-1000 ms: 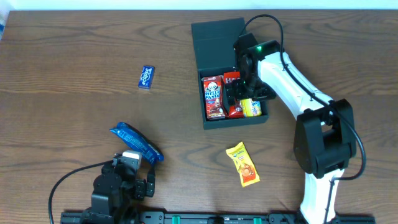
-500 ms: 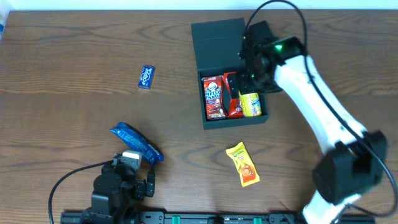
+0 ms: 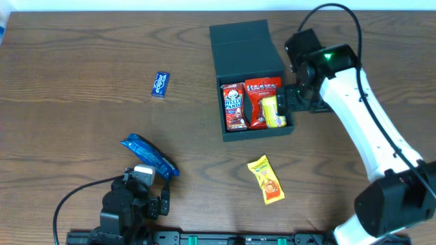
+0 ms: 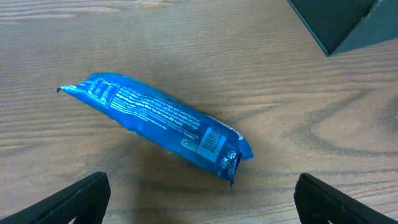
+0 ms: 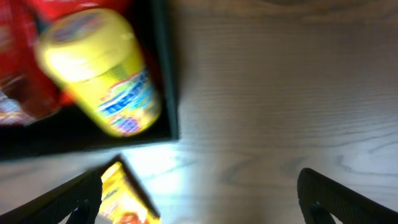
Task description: Pack container
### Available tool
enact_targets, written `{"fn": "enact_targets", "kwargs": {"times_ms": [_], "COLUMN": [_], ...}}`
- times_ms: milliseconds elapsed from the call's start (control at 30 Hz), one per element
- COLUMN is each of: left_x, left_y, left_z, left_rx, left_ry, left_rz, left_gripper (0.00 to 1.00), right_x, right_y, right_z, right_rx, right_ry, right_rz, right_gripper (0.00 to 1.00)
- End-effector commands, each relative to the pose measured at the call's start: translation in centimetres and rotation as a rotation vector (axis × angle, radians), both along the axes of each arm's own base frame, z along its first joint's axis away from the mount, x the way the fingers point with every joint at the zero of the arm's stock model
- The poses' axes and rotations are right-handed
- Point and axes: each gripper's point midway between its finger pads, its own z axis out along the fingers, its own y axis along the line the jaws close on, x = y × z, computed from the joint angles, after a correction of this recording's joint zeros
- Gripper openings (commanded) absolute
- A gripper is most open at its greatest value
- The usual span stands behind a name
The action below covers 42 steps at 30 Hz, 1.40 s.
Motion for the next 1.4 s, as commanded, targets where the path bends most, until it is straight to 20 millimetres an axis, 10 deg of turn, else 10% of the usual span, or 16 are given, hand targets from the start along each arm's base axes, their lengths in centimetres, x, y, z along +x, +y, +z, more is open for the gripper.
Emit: {"fn": "enact_targets", "kwargs": {"times_ms": [0, 567, 1100, 1367], "left_x": [-0.5, -0.5, -0.5, -0.5], "left_y": [0.1, 0.1, 0.1, 0.1], "left_z": [-2.0, -2.0, -2.0, -2.0], "left_rx": [0.003, 0.003, 0.003, 0.003], "left_ry": [0.058, 0.058, 0.058, 0.058], "left_rz": [0.004, 0.004, 0.004, 0.004], "left_gripper": [0.95, 0.95, 0.95, 0.95], "right_x": [-0.6, -0.4, -0.7, -0.5], "right_y": [-1.8, -5.0, -3.1, -8.7], "right_z": [-2.1, -8.5, -0.2, -3.3], "right_rx": [-0.032, -0.015, 0.147, 0.011], "right_ry": [0.018, -0.013, -0.232, -0.238], "right_rz": [-0.051, -0.138, -0.069, -0.124], "right_gripper": [0.99, 0.99, 0.99, 0.99]}}
